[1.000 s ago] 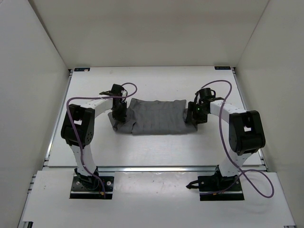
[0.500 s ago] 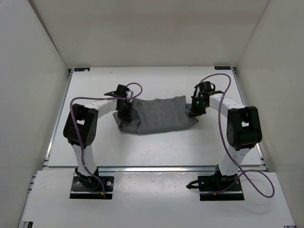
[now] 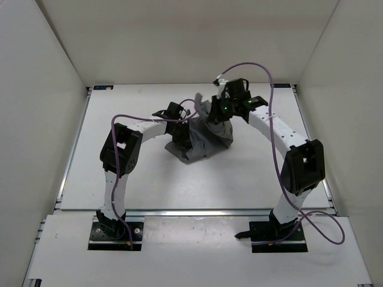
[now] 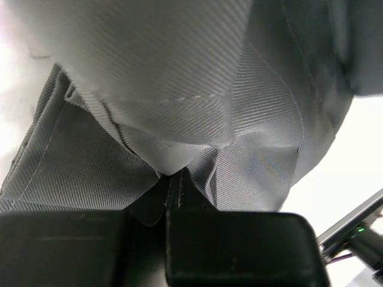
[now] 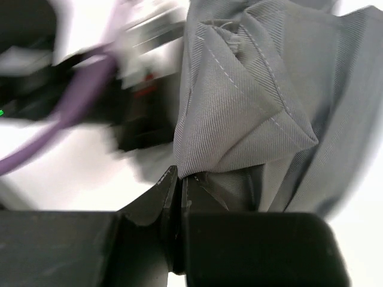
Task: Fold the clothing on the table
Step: Fold the skirt
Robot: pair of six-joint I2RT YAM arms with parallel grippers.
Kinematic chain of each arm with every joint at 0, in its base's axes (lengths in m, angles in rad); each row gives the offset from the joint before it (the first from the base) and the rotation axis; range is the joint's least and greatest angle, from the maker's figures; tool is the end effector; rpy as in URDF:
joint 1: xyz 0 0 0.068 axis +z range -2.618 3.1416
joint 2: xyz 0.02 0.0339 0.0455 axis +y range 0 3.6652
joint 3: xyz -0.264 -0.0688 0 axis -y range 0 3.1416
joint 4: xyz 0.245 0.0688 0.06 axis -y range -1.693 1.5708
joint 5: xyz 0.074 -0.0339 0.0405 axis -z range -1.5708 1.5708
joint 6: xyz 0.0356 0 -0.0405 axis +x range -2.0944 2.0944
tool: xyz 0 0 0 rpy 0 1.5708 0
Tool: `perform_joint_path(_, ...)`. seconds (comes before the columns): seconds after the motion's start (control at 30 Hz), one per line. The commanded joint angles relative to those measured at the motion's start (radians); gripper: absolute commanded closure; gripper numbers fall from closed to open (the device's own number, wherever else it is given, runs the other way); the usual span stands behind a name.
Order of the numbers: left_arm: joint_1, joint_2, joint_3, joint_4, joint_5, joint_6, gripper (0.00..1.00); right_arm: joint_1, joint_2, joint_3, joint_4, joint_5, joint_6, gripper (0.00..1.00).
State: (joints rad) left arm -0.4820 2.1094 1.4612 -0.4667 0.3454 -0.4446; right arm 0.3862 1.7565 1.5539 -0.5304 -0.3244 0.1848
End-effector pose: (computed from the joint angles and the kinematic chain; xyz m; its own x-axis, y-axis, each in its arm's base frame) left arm 0.3792 -0.2120 0.1435 -0.9626 0.0469 -0.2667 0.1708 0.8693 -0.4638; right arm 0.3671 0.1615 0.3103 -0.7152 -0.1028 -0.6913 -0.4527 0.8217 0.3462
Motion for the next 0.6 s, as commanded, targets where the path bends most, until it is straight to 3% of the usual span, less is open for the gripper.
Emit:
perform_joint_path(0.0, 0.000, 0.058, 0.068, -0.007, 0.020, -0.039, 1.00, 0.081, 0.000, -0.030, 0.029, -0.070, 0.045, 1.00)
perform_joint_path(0.3, 0.042, 0.054, -0.007, 0.051, 0.087, -0.088, 1.00, 0.140, 0.069, -0.152, 0.161, -0.142, 0.140, 1.00)
perform_joint_path(0.57, 0.068, 0.015, -0.091, 0.103, 0.142, -0.095, 1.00, 0.132, 0.138, -0.129, 0.271, -0.255, 0.225, 1.00)
